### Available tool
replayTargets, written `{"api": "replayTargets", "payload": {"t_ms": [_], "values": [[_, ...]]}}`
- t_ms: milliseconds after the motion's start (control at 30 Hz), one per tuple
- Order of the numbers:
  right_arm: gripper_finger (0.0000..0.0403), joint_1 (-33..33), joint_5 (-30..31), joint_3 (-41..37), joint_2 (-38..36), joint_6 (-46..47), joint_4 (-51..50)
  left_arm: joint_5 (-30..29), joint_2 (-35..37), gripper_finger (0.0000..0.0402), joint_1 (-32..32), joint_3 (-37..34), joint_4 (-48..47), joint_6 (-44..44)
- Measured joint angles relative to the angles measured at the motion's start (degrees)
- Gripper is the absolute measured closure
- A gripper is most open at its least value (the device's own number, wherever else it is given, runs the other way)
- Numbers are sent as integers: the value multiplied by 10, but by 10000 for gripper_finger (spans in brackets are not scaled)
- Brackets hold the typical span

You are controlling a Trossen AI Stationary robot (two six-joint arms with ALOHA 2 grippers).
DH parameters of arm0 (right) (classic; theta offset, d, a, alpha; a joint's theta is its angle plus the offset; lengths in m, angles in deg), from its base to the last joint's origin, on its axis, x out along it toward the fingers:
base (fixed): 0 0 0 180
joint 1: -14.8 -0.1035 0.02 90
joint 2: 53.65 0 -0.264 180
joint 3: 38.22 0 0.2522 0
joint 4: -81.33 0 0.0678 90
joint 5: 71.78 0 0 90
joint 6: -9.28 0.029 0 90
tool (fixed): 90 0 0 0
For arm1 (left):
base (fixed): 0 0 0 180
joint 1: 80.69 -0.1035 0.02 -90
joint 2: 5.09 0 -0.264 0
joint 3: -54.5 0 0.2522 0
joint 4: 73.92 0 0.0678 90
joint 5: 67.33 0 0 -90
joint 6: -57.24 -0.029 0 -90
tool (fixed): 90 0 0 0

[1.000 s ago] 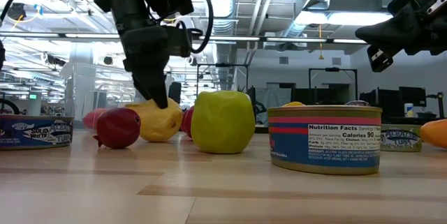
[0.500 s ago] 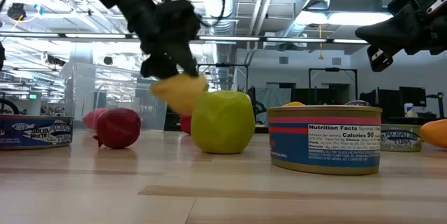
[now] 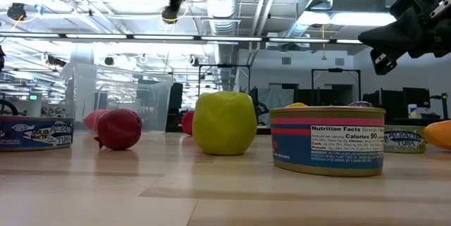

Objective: Pick & Place Food Item
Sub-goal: Put the yellow pear into the transparent bin

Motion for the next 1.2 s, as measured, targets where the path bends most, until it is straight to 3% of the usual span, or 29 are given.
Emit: {"api": "replayTargets", "payload": {"t_ms": [200,533,733,900,1000,1200], "values": [[403,0,0,0,4,0,0,1,14,159,-11,1,194,-6],[403,0,0,0,4,0,-1,2,13,159,-18,1,367,-141],[403,0,0,0,4,0,-2,3,14,156,-51,1,417,-160],[403,0,0,0,4,0,-2,75,13,156,-87,7,454,-167],[403,0,0,0,4,0,-2,107,13,155,-101,31,451,-194],[403,0,0,0,4,0,-3,109,-14,158,-103,123,452,-302]]}}
